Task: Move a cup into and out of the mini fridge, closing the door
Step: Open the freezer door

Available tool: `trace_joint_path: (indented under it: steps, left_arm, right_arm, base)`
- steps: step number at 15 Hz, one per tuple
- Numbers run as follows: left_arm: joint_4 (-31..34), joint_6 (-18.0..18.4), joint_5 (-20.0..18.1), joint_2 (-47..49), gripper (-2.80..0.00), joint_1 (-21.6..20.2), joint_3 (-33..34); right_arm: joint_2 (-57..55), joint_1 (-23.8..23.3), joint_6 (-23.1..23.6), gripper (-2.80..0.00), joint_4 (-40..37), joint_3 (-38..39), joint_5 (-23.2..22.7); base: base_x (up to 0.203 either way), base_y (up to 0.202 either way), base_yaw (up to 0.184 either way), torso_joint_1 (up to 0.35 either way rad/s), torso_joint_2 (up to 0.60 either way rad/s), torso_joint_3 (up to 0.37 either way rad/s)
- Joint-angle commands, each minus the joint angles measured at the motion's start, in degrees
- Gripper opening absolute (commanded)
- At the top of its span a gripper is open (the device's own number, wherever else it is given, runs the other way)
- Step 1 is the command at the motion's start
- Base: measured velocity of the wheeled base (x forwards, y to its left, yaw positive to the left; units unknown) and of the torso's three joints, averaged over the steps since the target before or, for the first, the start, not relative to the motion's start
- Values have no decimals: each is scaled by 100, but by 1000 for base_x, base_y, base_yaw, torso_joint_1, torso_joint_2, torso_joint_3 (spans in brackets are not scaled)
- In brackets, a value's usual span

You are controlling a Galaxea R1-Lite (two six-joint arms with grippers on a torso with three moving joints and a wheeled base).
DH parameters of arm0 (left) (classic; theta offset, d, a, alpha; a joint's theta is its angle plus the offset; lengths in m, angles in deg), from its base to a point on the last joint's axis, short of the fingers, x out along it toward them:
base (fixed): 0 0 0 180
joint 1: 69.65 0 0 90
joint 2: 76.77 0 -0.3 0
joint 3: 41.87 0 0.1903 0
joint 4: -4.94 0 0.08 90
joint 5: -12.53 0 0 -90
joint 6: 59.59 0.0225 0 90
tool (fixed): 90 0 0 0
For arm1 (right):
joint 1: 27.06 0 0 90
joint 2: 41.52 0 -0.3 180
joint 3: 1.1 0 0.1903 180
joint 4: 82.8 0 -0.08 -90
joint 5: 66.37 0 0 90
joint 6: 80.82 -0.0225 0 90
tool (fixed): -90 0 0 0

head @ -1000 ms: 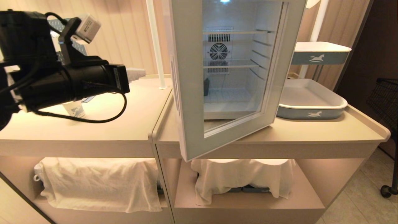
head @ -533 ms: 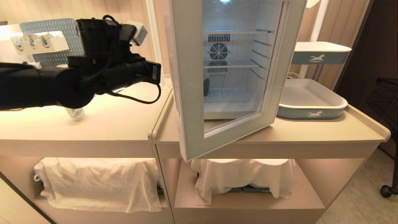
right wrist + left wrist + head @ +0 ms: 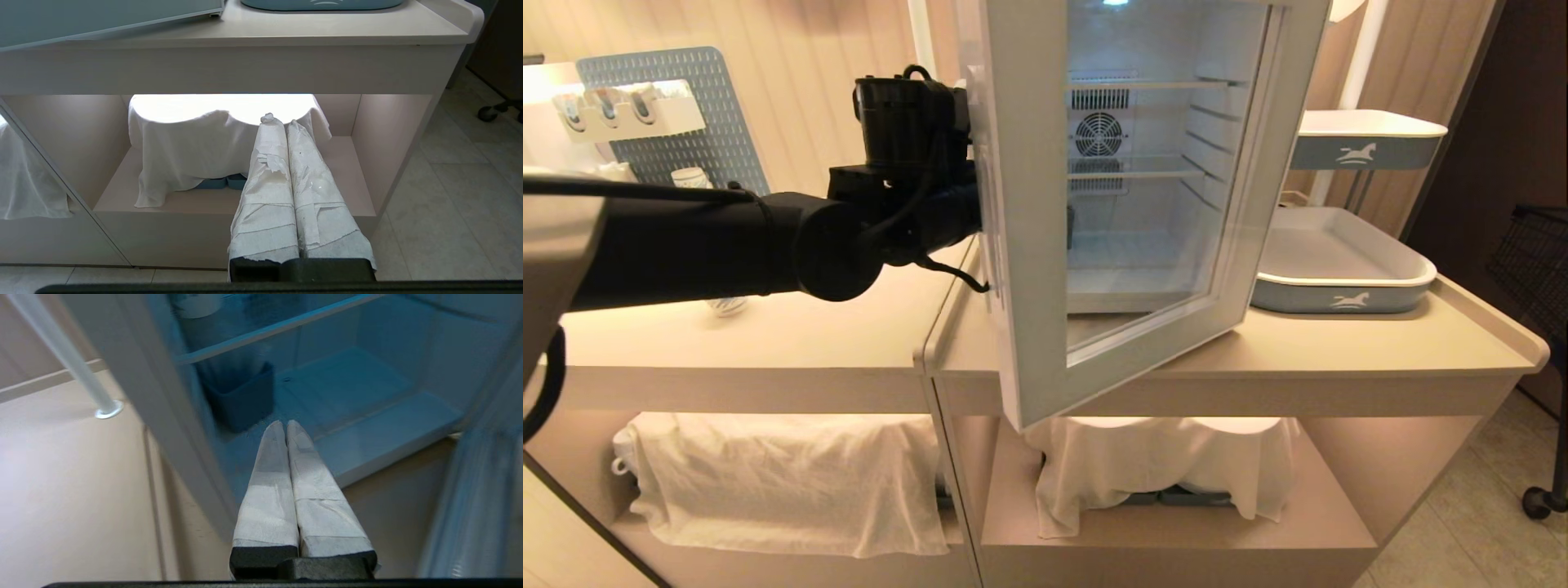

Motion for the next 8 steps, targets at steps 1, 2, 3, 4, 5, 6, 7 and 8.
trace_joint_path:
  steps: [1, 2, 3, 4, 5, 6, 7, 8]
  left_arm:
    - [8, -343, -51, -370, -280, 418, 16]
    - [58, -570, -77, -600, -280, 757, 64]
    - [161, -816, -90, -841, -280, 1112, 105]
    - [278, -1010, -96, -1062, -280, 1415, 137]
    - [463, -1219, -97, -1297, -280, 1695, 202]
    - [717, -1319, -88, -1470, -280, 1786, 329]
    - [929, -1357, -51, -1657, -280, 1802, 474]
    - [1070, -1400, 3, -1776, -280, 1737, 651]
  right_arm:
    - [0, 7, -6, -280, 1, 0, 2]
    - [-9, 0, -7, -280, 1, 0, 2]
    - [-9, 0, 10, -280, 1, 0, -3]
    - [-9, 0, -7, -280, 1, 0, -7]
    - [-7, 1, -2, -280, 1, 0, 1]
    - [-9, 0, -7, -280, 1, 0, 2]
    - [-9, 1, -3, -280, 1, 0, 1]
    - [-6, 3, 7, -280, 1, 0, 2]
  base:
    - [0, 0, 0, 0, 0, 0]
    - [0, 0, 0, 0, 0, 0]
    - [0, 0, 0, 0, 0, 0]
    - [0, 0, 0, 0, 0, 0]
    - [0, 0, 0, 0, 0, 0]
    - [0, 0, 0, 0, 0, 0]
    - [0, 0, 0, 0, 0, 0]
    - [0, 0, 0, 0, 0, 0]
